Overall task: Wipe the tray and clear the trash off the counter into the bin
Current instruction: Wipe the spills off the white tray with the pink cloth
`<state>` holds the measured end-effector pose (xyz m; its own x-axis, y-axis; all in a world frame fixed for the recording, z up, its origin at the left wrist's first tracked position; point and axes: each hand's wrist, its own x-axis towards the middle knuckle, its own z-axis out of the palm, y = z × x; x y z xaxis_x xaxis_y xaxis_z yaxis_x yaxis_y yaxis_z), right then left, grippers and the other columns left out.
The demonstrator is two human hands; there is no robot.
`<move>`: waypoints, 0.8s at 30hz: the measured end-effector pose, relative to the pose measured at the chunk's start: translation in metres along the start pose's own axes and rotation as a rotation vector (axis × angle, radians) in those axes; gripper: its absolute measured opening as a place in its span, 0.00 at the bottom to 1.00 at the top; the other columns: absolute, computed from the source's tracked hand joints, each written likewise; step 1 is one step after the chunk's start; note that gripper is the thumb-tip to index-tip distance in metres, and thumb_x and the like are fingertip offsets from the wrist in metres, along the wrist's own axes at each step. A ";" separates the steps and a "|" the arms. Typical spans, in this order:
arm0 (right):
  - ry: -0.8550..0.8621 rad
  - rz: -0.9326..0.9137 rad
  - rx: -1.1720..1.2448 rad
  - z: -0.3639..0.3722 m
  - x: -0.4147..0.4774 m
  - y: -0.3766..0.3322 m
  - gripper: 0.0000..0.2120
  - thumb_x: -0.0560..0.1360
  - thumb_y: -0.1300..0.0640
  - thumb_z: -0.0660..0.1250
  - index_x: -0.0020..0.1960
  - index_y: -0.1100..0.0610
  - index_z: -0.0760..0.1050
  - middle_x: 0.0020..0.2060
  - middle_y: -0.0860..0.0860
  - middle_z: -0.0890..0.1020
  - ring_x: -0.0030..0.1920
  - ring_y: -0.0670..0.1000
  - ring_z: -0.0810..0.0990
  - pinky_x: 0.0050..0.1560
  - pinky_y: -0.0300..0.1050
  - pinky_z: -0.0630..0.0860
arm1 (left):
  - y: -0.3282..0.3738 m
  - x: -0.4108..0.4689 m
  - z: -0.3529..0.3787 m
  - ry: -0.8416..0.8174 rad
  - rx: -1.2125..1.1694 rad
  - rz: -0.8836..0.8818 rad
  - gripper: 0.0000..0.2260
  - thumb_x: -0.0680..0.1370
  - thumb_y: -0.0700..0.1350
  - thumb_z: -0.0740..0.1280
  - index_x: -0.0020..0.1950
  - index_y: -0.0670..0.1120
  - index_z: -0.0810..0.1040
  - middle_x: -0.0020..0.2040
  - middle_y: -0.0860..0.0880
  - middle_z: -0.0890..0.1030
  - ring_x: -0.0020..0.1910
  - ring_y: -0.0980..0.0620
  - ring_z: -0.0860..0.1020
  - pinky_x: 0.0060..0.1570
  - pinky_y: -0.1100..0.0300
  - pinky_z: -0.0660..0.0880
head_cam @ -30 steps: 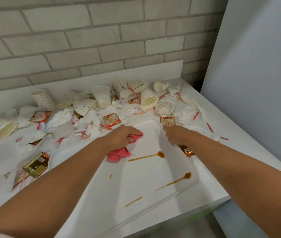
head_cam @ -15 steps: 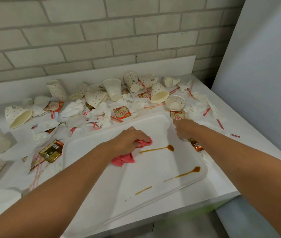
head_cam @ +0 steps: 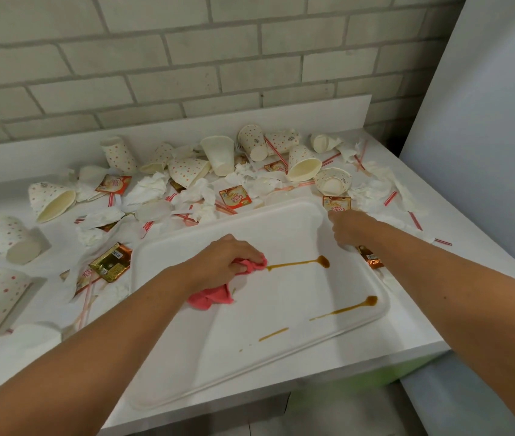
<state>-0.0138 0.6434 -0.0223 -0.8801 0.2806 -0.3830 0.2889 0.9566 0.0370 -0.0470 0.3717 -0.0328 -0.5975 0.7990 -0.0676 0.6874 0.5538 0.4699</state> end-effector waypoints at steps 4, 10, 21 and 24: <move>0.019 0.005 0.041 -0.001 -0.005 0.001 0.21 0.77 0.64 0.59 0.70 0.61 0.63 0.63 0.59 0.73 0.62 0.60 0.74 0.56 0.49 0.71 | -0.007 -0.021 -0.009 -0.039 -0.033 -0.021 0.15 0.75 0.36 0.67 0.59 0.51 0.80 0.59 0.59 0.79 0.54 0.56 0.71 0.55 0.72 0.65; 0.013 0.007 0.093 0.003 -0.007 0.000 0.22 0.76 0.65 0.60 0.70 0.59 0.62 0.62 0.55 0.74 0.61 0.57 0.74 0.53 0.45 0.71 | -0.004 0.000 0.010 0.234 0.029 -0.138 0.17 0.77 0.36 0.62 0.61 0.52 0.78 0.60 0.56 0.79 0.52 0.52 0.72 0.59 0.54 0.70; 0.077 0.037 0.068 0.005 -0.011 -0.002 0.21 0.78 0.62 0.57 0.70 0.55 0.61 0.62 0.56 0.73 0.62 0.58 0.73 0.57 0.49 0.72 | 0.006 -0.017 0.012 0.008 -0.025 0.062 0.15 0.76 0.38 0.67 0.59 0.52 0.80 0.58 0.61 0.78 0.53 0.52 0.72 0.56 0.66 0.68; 0.056 0.043 0.080 0.005 -0.012 -0.003 0.23 0.76 0.64 0.59 0.70 0.57 0.61 0.61 0.57 0.75 0.61 0.58 0.74 0.56 0.49 0.73 | -0.003 -0.013 0.003 0.073 -0.004 -0.011 0.16 0.76 0.37 0.66 0.60 0.52 0.79 0.58 0.60 0.79 0.51 0.53 0.71 0.52 0.73 0.64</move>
<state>-0.0023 0.6369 -0.0229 -0.8852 0.3278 -0.3302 0.3544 0.9348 -0.0220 -0.0402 0.3604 -0.0358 -0.6340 0.7733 -0.0081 0.6790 0.5616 0.4729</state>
